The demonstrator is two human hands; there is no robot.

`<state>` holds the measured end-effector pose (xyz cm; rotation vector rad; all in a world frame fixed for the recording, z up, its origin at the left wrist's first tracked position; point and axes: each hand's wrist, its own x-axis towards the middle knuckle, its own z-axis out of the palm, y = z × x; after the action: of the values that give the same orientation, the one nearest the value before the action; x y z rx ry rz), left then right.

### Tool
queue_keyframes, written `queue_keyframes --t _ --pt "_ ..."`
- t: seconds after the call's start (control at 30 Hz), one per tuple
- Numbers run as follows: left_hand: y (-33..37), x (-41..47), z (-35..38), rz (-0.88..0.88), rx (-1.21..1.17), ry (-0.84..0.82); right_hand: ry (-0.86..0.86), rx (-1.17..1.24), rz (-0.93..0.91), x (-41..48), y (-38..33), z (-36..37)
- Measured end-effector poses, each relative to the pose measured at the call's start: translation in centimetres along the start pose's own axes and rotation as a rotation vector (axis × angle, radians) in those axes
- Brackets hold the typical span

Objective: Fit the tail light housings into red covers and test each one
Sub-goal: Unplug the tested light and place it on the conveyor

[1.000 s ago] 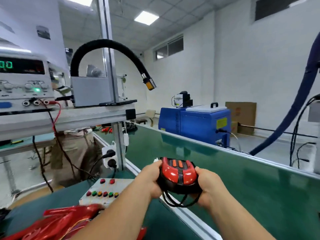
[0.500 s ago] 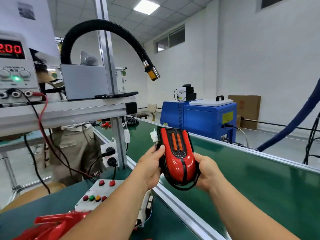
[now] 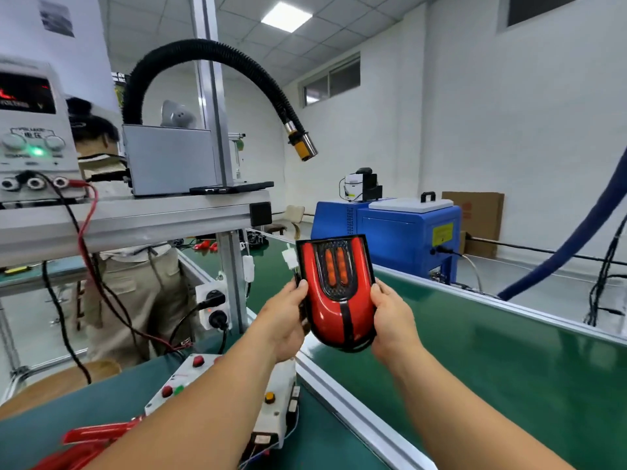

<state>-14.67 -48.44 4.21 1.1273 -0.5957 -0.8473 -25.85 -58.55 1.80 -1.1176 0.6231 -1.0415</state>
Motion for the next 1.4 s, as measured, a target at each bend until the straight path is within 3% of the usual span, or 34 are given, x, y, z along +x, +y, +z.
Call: queue_keyframes --t 0.27,0.6,0.93,1.17,1.4 --pt "-0.9 -1.5 4.0 -0.021 -0.139 -0.033 0.012 -0.009 -0.058 -2.4 -2.1 -3.4" --pt "-3.3 -6.6 11.1 -0.134 -0.103 -0.096 0.190 -0.006 -0.033 -9.7 -5.0 -11.3" --pt "-4.1 -15.6 22.2 -0.169 0.018 -0.448 0.471 0.093 -0.260 -21.0 -14.1 -20.3" --pt "-4.6 -23.6 31.1 -0.067 0.061 -0.749 0.636 0.094 -0.365 -30.4 -21.9 -27.6" --pt "-9.4 -31.6 39.0 -0.015 0.182 -0.689 0.822 0.073 -0.332 -38.3 -24.7 -35.7"
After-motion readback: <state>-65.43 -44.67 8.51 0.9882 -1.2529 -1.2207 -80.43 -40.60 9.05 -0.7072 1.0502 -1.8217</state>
